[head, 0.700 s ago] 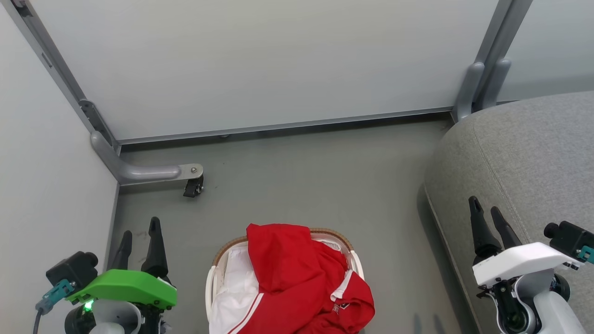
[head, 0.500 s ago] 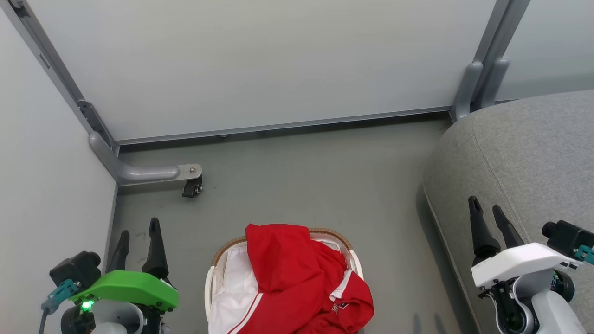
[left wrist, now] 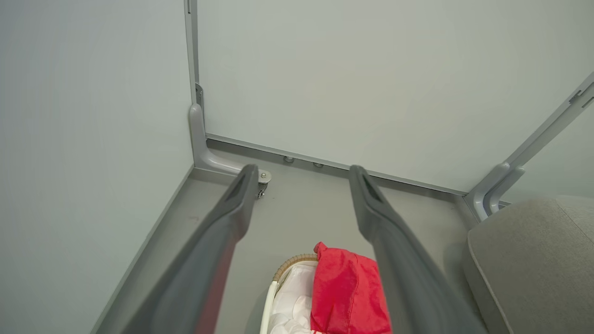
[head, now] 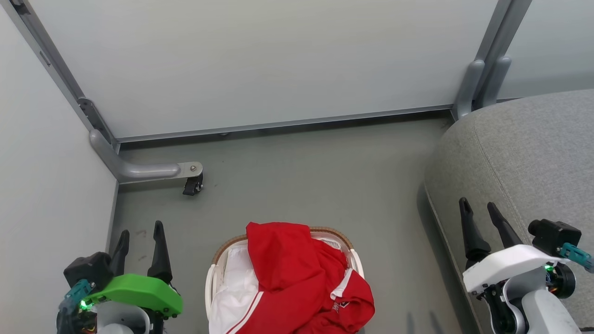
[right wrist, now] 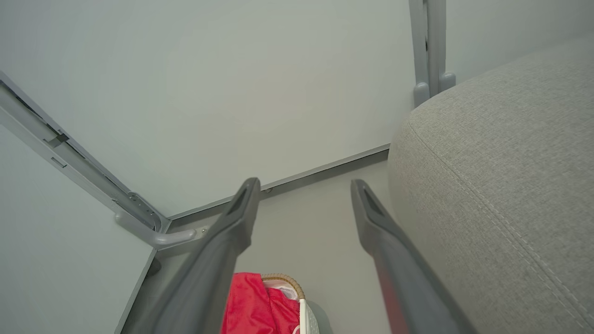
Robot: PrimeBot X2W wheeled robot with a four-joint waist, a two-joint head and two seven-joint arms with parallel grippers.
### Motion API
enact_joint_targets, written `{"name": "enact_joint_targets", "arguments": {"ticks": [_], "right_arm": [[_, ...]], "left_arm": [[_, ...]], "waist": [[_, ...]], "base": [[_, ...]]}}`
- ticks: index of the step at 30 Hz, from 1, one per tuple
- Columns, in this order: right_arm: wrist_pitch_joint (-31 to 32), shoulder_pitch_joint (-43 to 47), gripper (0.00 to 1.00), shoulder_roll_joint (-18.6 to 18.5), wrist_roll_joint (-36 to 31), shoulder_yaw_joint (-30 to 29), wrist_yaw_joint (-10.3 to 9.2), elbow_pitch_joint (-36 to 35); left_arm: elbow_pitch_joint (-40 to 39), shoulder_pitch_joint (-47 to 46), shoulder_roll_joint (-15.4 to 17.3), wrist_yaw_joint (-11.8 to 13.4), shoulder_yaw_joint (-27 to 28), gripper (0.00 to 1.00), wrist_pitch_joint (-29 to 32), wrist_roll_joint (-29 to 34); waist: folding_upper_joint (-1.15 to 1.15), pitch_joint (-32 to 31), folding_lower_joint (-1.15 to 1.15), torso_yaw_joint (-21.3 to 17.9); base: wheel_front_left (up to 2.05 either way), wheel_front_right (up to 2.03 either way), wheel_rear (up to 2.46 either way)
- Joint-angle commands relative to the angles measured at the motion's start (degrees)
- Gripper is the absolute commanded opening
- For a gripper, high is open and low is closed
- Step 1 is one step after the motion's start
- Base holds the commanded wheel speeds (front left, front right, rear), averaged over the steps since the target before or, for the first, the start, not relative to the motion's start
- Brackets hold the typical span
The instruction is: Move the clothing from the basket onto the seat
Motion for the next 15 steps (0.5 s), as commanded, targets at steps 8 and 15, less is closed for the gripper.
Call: {"name": "enact_joint_targets", "arguments": {"ticks": [8,15], "right_arm": [[-1.60,-1.43,1.00,-0.64,-5.57,0.88,0.03,0.42],[-2.52,-1.14,1.00,-0.28,-9.36,0.32,0.02,0.73]], "left_arm": [[0.19,-0.34,-0.03,0.10,0.13,1.00,-1.53,5.58],[-0.05,0.28,-0.89,-0.52,-0.11,1.00,-2.45,9.31]], "waist": [[0.00,0.16,0.00,-0.10],[0.00,0.25,0.00,-0.36]], "base": [[0.00,0.00,0.00],[0.00,0.00,0.00]]}}
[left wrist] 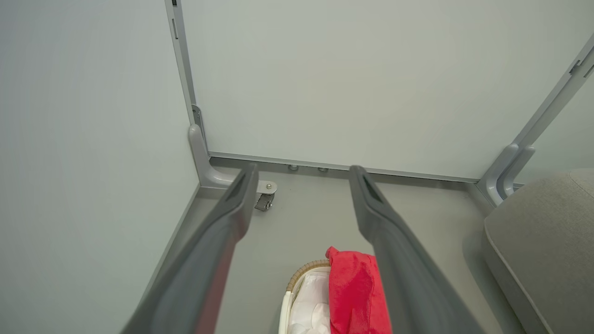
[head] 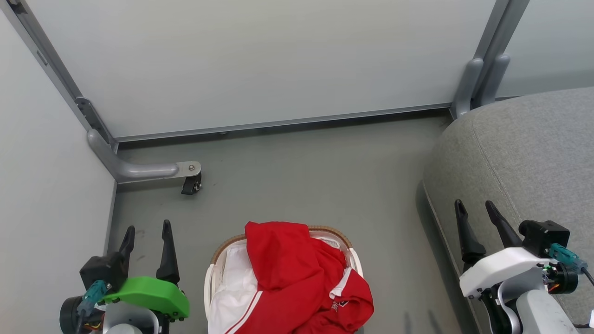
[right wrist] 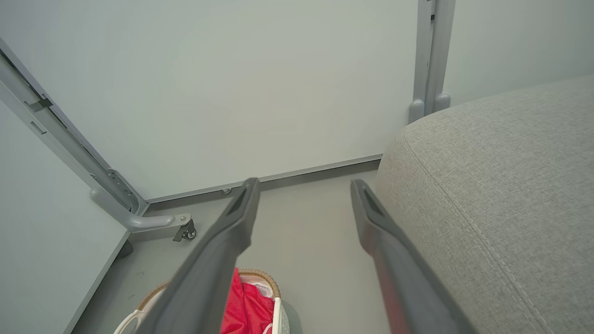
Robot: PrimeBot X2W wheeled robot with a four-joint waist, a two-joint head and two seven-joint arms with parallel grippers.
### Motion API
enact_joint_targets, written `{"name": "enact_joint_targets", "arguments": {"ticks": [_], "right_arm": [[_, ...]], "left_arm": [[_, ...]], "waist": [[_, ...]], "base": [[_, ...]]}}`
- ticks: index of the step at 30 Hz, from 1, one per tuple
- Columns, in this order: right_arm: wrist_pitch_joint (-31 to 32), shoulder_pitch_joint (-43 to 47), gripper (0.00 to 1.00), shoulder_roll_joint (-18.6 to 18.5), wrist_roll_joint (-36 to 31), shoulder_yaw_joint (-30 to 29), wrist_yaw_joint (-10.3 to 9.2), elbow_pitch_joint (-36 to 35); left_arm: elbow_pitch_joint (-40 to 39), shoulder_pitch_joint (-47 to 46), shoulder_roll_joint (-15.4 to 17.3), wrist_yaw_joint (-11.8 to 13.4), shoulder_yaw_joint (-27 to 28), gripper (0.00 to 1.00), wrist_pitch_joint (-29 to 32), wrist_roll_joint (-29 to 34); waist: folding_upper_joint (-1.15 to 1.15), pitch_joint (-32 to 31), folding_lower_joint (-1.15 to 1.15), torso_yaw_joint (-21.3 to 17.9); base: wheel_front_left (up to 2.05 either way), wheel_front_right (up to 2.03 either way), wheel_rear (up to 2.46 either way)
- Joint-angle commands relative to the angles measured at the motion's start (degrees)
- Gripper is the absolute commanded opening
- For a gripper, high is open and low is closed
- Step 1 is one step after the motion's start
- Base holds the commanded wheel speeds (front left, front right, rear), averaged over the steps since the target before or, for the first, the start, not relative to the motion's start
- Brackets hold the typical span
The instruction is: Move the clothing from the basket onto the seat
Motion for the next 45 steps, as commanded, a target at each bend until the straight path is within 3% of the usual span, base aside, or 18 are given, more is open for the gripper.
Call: {"name": "enact_joint_targets", "arguments": {"ticks": [1,13,28,38,45], "right_arm": [[-0.68,-0.77,1.00,-0.22,-1.63,-0.26,0.01,-0.03],[-2.11,-2.22,1.00,0.23,-7.65,-0.04,0.02,-0.29],[-3.67,-10.36,1.00,1.36,-15.22,2.49,0.00,-4.44],[-4.64,-16.64,1.00,2.03,-19.12,5.21,0.00,-9.72],[-4.62,-19.39,1.00,2.19,-16.62,7.31,0.00,-12.77]], "left_arm": [[-0.32,0.30,-0.04,-0.31,-0.10,1.00,-0.63,1.68],[0.48,-0.53,-1.68,-2.92,-0.30,1.00,-2.04,6.97],[7.05,-10.83,-2.21,-6.17,-4.41,1.00,-3.60,10.56],[15.31,-22.41,1.75,-6.25,-16.79,1.00,-4.64,6.77],[22.28,-29.18,4.33,-6.25,-25.20,1.00,-4.47,0.90]], "waist": [[0.00,0.04,0.00,-0.09],[0.00,3.55,0.00,-1.42],[0.00,18.49,0.00,-6.98],[0.00,31.22,0.00,-12.08],[0.00,37.85,0.00,-13.89]], "base": [[0.00,0.00,0.00],[0.00,0.00,0.00],[0.00,0.00,0.00],[0.00,0.00,0.00],[0.00,0.00,0.00]]}}
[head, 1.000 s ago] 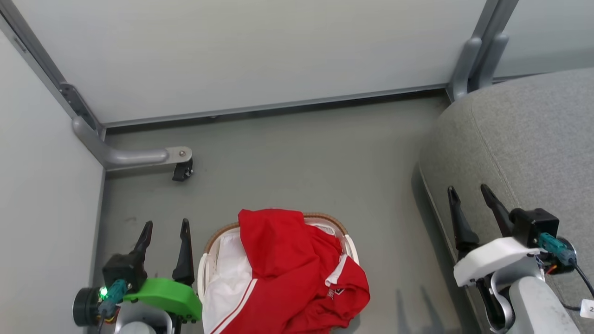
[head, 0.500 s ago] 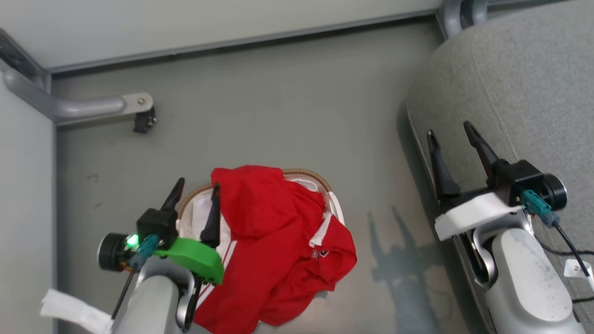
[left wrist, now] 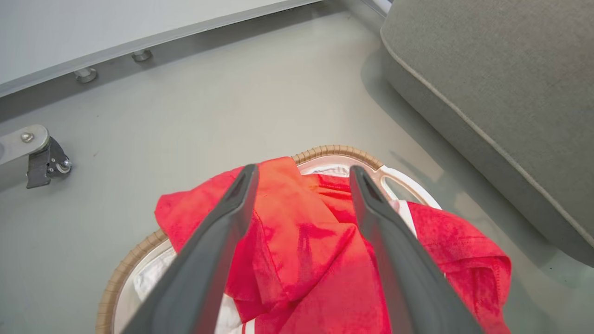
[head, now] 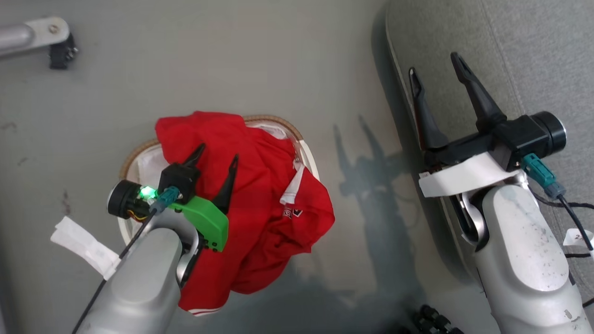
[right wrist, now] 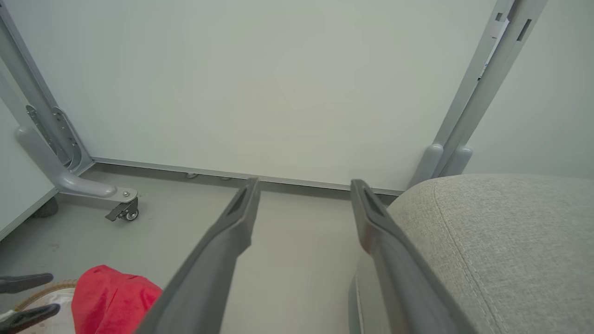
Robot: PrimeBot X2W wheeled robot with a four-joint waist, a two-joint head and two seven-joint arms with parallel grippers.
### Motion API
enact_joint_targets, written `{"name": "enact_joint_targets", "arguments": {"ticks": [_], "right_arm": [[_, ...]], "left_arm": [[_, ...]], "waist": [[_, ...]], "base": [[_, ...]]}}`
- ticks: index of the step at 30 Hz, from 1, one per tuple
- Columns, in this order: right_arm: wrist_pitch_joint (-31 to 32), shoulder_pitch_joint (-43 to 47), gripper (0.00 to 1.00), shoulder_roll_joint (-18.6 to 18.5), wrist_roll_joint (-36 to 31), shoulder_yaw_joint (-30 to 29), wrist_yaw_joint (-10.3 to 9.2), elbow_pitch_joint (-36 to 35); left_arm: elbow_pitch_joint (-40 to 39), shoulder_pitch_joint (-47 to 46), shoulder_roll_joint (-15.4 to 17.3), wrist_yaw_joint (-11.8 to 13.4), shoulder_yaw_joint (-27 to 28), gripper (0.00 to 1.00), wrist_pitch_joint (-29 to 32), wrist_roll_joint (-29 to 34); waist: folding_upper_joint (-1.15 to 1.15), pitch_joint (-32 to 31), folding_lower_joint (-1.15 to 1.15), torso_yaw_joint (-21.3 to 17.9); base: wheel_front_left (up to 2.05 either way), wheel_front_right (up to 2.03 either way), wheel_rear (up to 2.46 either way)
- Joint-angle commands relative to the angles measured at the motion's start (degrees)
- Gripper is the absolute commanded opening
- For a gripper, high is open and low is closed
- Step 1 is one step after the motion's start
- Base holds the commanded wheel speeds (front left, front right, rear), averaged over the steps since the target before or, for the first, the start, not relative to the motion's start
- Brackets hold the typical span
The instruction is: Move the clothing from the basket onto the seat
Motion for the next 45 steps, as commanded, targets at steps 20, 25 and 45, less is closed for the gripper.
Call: {"name": "enact_joint_targets", "arguments": {"ticks": [20,25,45], "right_arm": [[-0.25,-2.15,1.00,0.03,2.18,1.50,-0.04,-4.90],[-0.25,-1.95,1.00,0.05,2.43,1.52,-0.04,-4.46],[-0.26,1.64,1.00,-0.02,1.24,-0.55,-0.04,0.41]], "left_arm": [[14.34,-12.80,6.38,-0.12,-28.09,1.00,2.50,-26.36],[14.43,-13.65,6.97,-0.12,-32.66,1.00,6.35,-31.93],[8.08,-8.23,7.15,0.24,-23.03,0.00,-0.08,-32.86]], "waist": [[0.00,15.34,-0.01,-5.55],[0.00,15.42,-0.01,-5.58],[0.00,-1.50,-0.01,0.17]], "base": [[0.00,0.00,0.00],[0.00,0.00,0.00],[0.00,0.00,0.00]]}}
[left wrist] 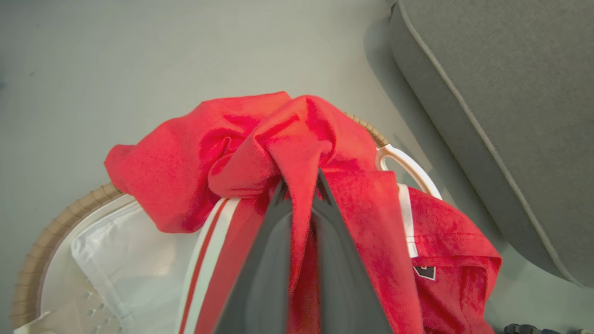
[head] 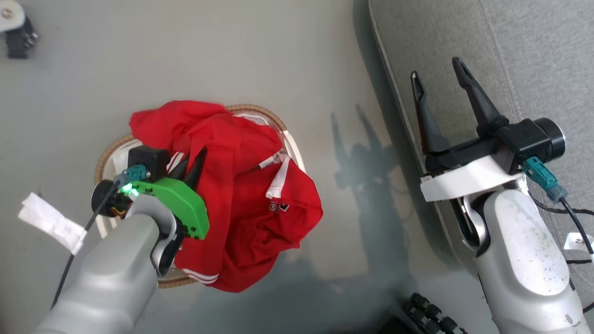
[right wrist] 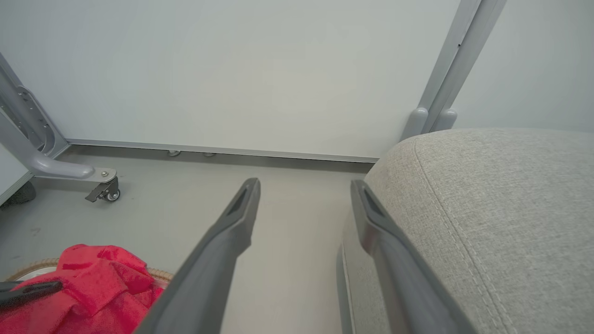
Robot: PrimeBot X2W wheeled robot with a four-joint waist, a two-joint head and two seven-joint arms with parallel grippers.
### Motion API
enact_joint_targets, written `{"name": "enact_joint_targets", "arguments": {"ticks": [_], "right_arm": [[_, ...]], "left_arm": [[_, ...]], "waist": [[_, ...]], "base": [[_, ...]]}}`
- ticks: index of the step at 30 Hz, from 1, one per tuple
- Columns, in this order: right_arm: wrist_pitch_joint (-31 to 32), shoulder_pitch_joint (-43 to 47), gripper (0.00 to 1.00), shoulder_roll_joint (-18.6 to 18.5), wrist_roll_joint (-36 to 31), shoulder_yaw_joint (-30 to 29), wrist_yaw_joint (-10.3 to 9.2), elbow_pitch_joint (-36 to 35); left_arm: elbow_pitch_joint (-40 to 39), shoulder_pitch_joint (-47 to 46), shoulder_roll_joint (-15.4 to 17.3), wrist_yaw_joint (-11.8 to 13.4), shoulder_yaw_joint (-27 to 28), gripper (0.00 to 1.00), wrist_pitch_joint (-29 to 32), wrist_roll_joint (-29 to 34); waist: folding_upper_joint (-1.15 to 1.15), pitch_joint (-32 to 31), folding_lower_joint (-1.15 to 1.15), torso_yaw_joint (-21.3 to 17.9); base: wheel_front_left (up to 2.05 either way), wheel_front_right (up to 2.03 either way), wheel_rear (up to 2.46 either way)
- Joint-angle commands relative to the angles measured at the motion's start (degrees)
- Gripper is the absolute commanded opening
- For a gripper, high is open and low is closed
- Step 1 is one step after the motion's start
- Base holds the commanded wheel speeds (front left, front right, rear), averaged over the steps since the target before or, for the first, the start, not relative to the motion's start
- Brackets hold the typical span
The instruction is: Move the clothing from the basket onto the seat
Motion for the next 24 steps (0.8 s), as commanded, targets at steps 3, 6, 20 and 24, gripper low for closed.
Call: {"name": "enact_joint_targets", "arguments": {"ticks": [3,6,20,24], "right_arm": [[-0.27,2.34,1.00,-0.22,-0.43,-0.64,-0.04,1.12],[-0.27,3.90,1.00,-0.22,-0.78,-0.87,-0.04,2.08],[-0.27,11.17,1.00,-0.22,-0.57,0.41,-0.04,5.23],[-0.27,14.14,1.00,-0.22,-0.32,1.18,-0.04,6.21]], "left_arm": [[-4.54,5.94,-0.58,0.27,7.63,0.00,-0.20,6.66],[-8.83,10.57,-1.83,0.19,14.33,0.00,-0.21,12.75],[-26.99,24.12,-8.99,-0.25,32.58,0.00,-0.22,29.03],[-31.24,25.59,-10.01,-0.25,34.00,0.00,-0.23,30.34]], "waist": [[0.00,-9.13,0.00,4.28],[0.00,-12.92,0.00,5.50],[0.00,-26.21,0.00,7.80],[0.00,-29.43,0.00,7.74]], "base": [[0.00,0.00,0.00],[0.00,0.00,0.00],[0.00,0.00,0.00],[0.00,0.00,0.00]]}}
